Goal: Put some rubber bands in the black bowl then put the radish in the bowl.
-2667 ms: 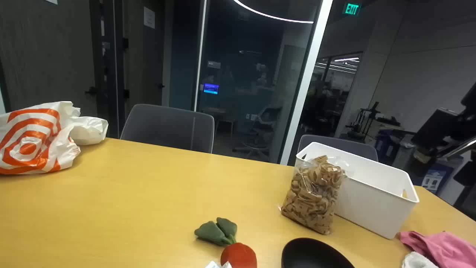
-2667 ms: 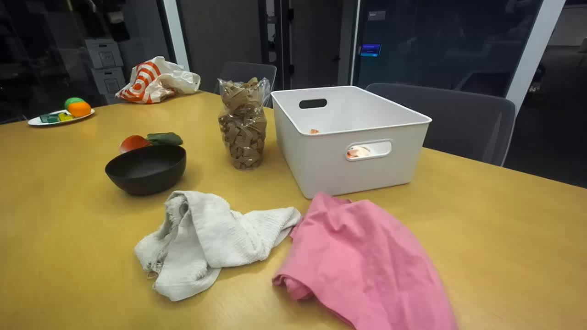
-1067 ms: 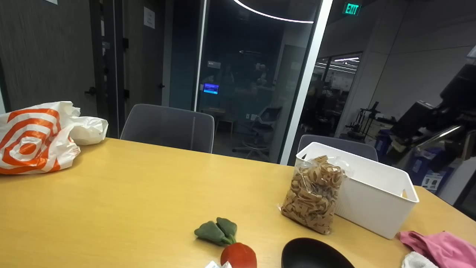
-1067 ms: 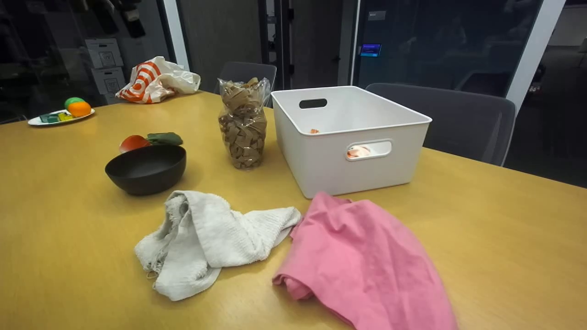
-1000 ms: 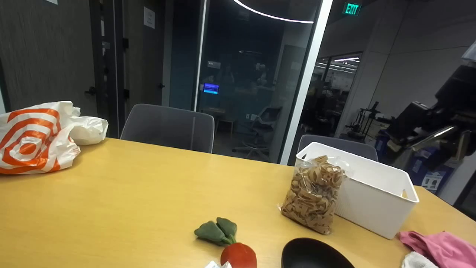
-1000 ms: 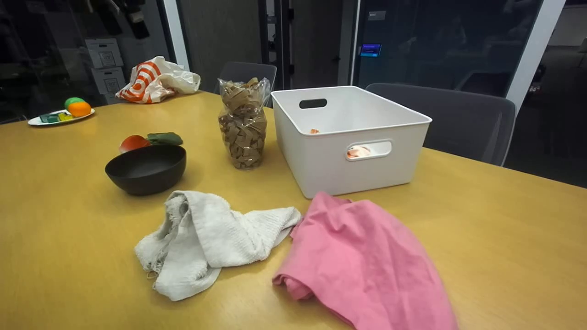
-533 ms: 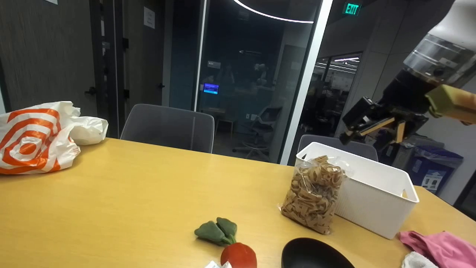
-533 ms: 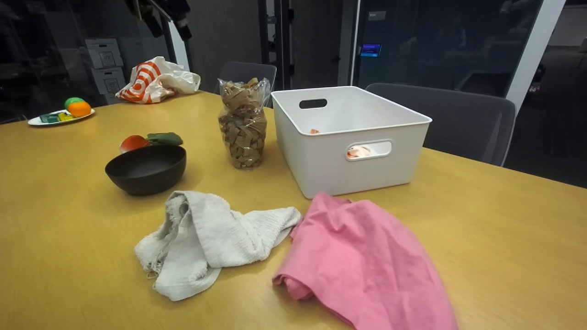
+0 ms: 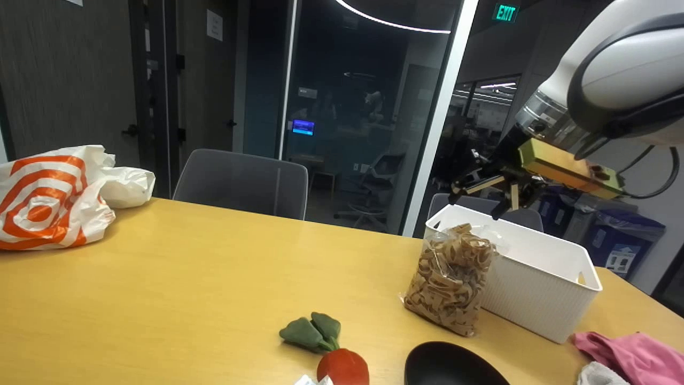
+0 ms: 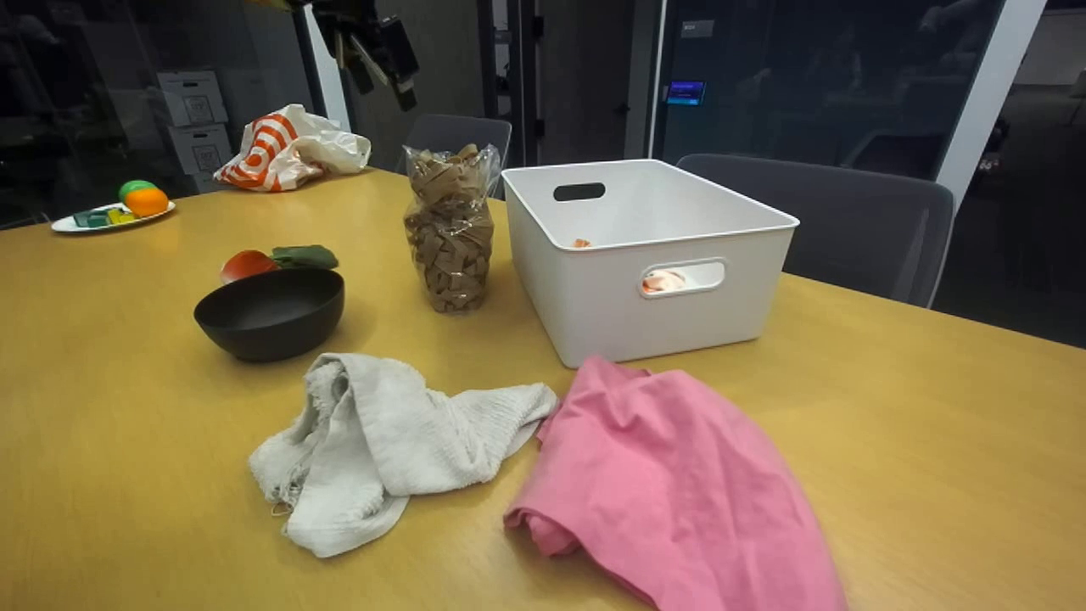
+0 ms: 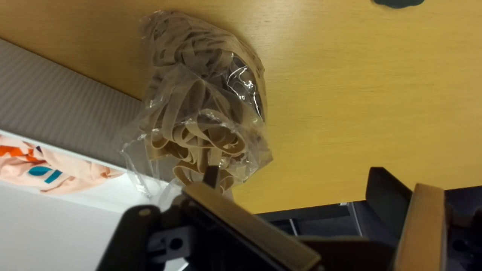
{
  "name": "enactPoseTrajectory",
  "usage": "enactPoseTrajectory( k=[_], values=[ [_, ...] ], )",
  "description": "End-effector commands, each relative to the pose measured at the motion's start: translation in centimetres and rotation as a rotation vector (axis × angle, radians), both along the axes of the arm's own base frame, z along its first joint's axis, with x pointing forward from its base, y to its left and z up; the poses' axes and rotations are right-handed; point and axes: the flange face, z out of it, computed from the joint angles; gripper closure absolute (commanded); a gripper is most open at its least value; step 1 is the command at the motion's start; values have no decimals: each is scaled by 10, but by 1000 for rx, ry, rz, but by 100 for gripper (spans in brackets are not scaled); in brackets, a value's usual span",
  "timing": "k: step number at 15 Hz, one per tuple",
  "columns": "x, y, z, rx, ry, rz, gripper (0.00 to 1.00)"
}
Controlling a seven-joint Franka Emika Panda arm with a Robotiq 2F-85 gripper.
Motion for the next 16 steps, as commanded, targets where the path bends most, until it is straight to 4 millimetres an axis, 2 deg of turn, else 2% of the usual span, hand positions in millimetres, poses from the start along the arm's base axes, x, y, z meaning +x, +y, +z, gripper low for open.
enactPoseTrajectory(
  k=[1,10,16],
  values=[
    [24,-8,-8,33,34,-83,0],
    [42,-40,-34,-11,39,-190,0],
    [52,-33,-44,-102,24,-164,0]
  ],
)
